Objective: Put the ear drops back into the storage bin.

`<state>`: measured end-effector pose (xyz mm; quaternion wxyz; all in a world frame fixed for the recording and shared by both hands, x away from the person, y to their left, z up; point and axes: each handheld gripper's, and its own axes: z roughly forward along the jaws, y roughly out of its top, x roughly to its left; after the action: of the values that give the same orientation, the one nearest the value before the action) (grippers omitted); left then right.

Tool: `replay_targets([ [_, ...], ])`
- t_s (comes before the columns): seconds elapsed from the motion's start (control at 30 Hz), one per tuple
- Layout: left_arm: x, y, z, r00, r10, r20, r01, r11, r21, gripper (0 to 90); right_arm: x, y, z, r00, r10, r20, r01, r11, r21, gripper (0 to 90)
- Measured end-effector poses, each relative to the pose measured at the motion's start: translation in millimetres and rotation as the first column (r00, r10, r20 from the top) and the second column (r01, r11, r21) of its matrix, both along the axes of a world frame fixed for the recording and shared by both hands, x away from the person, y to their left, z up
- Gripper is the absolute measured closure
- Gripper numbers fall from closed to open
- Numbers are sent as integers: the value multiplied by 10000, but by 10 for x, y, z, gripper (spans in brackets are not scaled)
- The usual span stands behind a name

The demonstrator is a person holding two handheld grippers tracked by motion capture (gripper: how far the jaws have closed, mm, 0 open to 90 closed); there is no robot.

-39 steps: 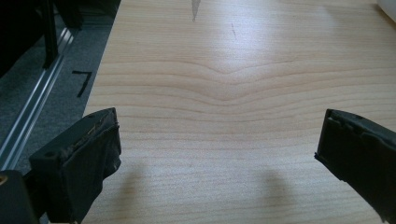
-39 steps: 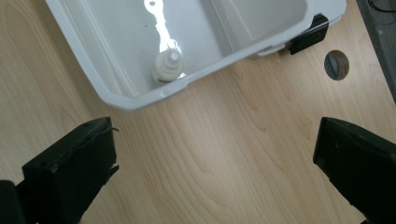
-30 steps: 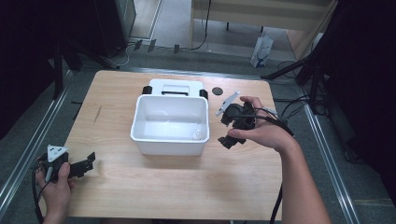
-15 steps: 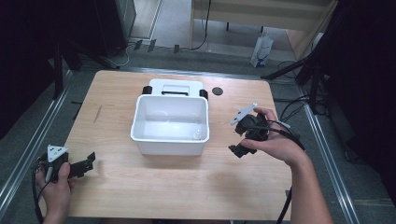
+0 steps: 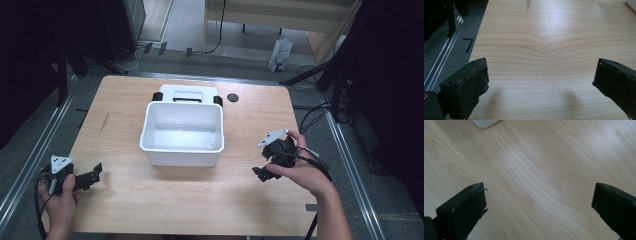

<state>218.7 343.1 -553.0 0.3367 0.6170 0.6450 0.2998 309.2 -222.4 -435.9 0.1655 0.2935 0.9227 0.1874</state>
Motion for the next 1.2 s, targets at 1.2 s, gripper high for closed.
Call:
replay_targets([
  [1.2, -3, -7, 0, 10000, -35, -24, 35, 10000, 89, 5, -871, -1009, -1019, 8430, -5217, 1310, 4146, 7854, 4596, 0],
])
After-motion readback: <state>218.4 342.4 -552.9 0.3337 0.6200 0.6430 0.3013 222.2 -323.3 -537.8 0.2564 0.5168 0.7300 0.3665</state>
